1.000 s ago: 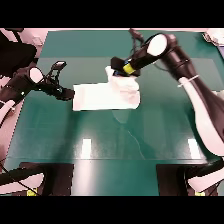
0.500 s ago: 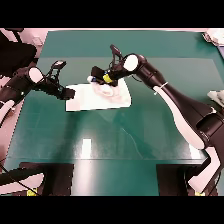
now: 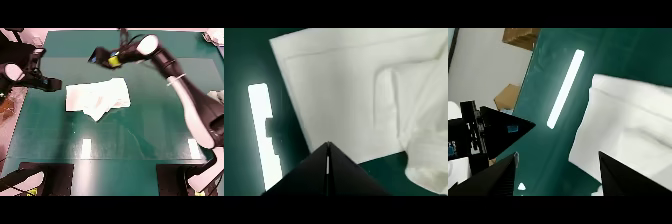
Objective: Fold the shirts.
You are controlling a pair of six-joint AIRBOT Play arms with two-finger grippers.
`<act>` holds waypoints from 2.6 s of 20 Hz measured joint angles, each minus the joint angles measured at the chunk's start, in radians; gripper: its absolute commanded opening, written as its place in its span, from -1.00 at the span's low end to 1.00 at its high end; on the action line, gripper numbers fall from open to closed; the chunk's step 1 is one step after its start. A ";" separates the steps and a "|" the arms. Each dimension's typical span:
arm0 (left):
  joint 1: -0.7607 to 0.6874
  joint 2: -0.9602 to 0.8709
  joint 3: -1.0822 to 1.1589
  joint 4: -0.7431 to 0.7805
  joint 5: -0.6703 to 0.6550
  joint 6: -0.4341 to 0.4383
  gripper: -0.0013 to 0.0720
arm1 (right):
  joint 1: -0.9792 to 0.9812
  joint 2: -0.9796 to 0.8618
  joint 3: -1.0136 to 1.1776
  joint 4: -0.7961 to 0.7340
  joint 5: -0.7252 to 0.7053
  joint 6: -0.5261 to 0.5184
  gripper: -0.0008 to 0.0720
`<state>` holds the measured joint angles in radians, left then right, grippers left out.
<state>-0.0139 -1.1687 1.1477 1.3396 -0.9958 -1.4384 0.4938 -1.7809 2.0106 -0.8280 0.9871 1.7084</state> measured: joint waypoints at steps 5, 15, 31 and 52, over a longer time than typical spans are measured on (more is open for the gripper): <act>0.070 0.021 0.001 -0.018 -0.082 0.089 -0.91 | -0.235 0.119 0.005 -0.083 0.274 -0.085 0.62; 0.088 0.026 0.001 -0.129 -0.115 0.159 -0.90 | -0.517 0.095 -0.376 -0.018 0.381 -0.328 0.95; 0.088 0.026 0.001 -0.140 -0.113 0.164 -0.90 | -0.348 -0.333 -0.229 0.272 0.398 -0.515 0.94; 0.088 0.026 0.001 -0.273 -0.254 0.164 -0.90 | -0.645 0.068 0.047 0.091 0.249 -0.019 -0.91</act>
<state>0.0738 -1.1427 1.1488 1.0668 -1.2495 -1.2747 -0.1516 -1.7130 2.0575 -0.7372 1.2366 1.6897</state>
